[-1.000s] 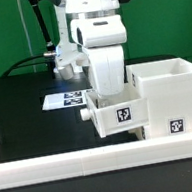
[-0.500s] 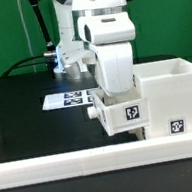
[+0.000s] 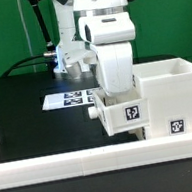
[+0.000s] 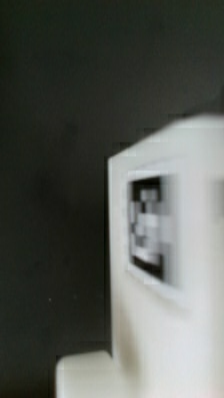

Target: Assemble drawer

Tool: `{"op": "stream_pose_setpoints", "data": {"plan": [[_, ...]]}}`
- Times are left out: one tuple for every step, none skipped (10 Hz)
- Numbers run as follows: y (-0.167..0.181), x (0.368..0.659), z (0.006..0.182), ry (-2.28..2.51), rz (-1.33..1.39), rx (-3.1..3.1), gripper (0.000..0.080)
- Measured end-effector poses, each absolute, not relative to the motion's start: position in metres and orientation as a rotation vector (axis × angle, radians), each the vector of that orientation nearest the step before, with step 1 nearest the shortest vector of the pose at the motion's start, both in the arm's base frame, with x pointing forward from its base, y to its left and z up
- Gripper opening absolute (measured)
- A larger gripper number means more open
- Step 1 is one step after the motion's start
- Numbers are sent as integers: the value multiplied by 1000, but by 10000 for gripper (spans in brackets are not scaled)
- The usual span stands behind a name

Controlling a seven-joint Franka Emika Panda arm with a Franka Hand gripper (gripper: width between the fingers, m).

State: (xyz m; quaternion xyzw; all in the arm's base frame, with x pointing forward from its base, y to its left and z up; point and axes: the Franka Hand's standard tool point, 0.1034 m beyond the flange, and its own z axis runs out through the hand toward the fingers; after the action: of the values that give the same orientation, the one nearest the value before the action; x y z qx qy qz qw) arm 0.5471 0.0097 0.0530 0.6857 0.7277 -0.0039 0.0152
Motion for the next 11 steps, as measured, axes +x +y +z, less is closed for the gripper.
{"op": "stream_pose_setpoints", "data": {"plan": [[10,547,53,2265,-12,2133,222],[11,548,55,2266,-10,2130,367],[13,548,57,2265,-11,2129,502],[15,550,62,2265,-10,2122,502],[15,551,70,2266,-19,2116,617],[11,553,82,2261,-44,2113,640],[6,557,95,2266,-73,2101,640],[-3,564,107,2276,-84,2074,648],[-16,572,114,2334,-75,2008,648],[-30,576,115,2352,-66,1989,649],[-38,578,114,2368,-65,1973,649]]}}
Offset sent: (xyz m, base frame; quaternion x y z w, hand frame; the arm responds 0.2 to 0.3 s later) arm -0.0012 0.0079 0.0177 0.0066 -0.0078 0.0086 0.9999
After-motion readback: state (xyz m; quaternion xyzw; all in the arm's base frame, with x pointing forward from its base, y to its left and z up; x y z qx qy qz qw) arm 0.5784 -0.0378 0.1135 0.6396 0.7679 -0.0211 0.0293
